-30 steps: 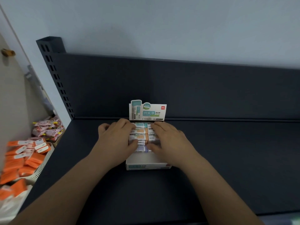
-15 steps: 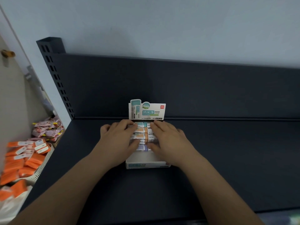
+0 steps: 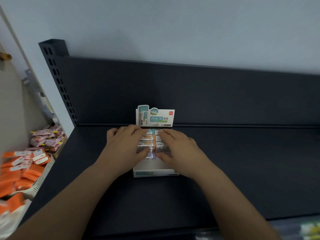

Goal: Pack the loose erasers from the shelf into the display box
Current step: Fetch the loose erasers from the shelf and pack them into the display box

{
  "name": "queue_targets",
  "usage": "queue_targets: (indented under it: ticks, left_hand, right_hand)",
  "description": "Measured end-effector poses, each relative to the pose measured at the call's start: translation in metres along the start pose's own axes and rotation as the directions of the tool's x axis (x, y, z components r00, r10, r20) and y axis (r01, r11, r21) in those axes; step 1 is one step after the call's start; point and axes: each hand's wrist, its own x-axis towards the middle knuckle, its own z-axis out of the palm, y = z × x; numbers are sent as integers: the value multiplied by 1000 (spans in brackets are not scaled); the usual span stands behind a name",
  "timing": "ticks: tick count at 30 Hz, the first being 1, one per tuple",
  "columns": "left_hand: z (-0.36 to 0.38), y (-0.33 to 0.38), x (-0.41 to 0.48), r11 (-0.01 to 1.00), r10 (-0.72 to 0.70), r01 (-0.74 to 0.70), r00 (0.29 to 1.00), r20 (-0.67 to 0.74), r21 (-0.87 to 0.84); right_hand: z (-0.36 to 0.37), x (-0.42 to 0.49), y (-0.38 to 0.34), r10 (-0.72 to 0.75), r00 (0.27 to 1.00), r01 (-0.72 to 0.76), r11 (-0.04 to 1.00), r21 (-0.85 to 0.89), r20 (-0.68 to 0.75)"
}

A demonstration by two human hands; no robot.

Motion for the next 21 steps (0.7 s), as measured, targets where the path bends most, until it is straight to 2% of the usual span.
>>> queue_targets:
  ticks: [5,10,21]
  left_hand:
    - [-2,0,0,999,7,-7,1000,0,-41]
    - [-1,-3,4,992,-45,43,999,-14,-119]
    - [-2,-3,2,994,-35,29,998,-51,-108]
  right_hand:
    - [-1,1,3,41,998,-42,998,-35,-39]
    - [1,6,4,67,994,-69,997,-21,-87]
    - [2,3,6,67,992,-64,997,32,-104]
